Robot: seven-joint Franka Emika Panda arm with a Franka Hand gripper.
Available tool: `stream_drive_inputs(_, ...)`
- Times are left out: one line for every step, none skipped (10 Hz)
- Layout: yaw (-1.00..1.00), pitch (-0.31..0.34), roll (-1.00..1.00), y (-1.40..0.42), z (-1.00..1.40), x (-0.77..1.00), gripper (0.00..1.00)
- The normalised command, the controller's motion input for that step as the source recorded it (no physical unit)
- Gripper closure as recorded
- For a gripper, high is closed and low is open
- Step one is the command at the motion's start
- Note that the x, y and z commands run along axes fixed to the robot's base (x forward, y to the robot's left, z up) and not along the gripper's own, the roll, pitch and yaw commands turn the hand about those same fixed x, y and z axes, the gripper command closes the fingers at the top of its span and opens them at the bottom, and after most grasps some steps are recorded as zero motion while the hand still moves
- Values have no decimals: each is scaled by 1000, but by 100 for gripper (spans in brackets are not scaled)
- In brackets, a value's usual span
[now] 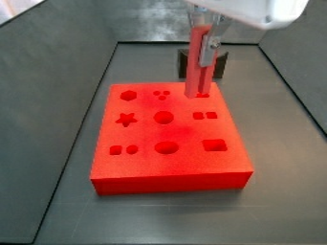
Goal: Pick up the double-square object. Move up. Move to above the board. Insert the double-square object.
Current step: Insert the double-square object.
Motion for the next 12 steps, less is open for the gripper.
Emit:
stream_drive_inputs(-994,-90,-80,-34,-263,0,100)
stream_drive_inputs(-974,-66,-97,-26,-217,0,100)
stream_drive_inputs(-934,-29,-120,0,-220,114,100)
stream_drive_inputs(-854,-10,-149,0,-211,266,100)
stream_drive_inputs(-520,0,-113,249,-334,731,100)
stream_drive_inputs(-486,0,-120,129,-183,703,100)
stream_drive_inputs(-357,0,-103,57,-77,537,100)
stream_drive_inputs(0,-26,-1,-129,-83,123,100)
stream_drive_inputs(0,-19,0,-26,-289,49,100)
stream_drive_inputs(0,0,0,0,-454,40,100)
stream_drive_inputs(0,-26,-16,-103,-86,97,100)
stream_drive_inputs(20,-9,0,63,-189,-180,100)
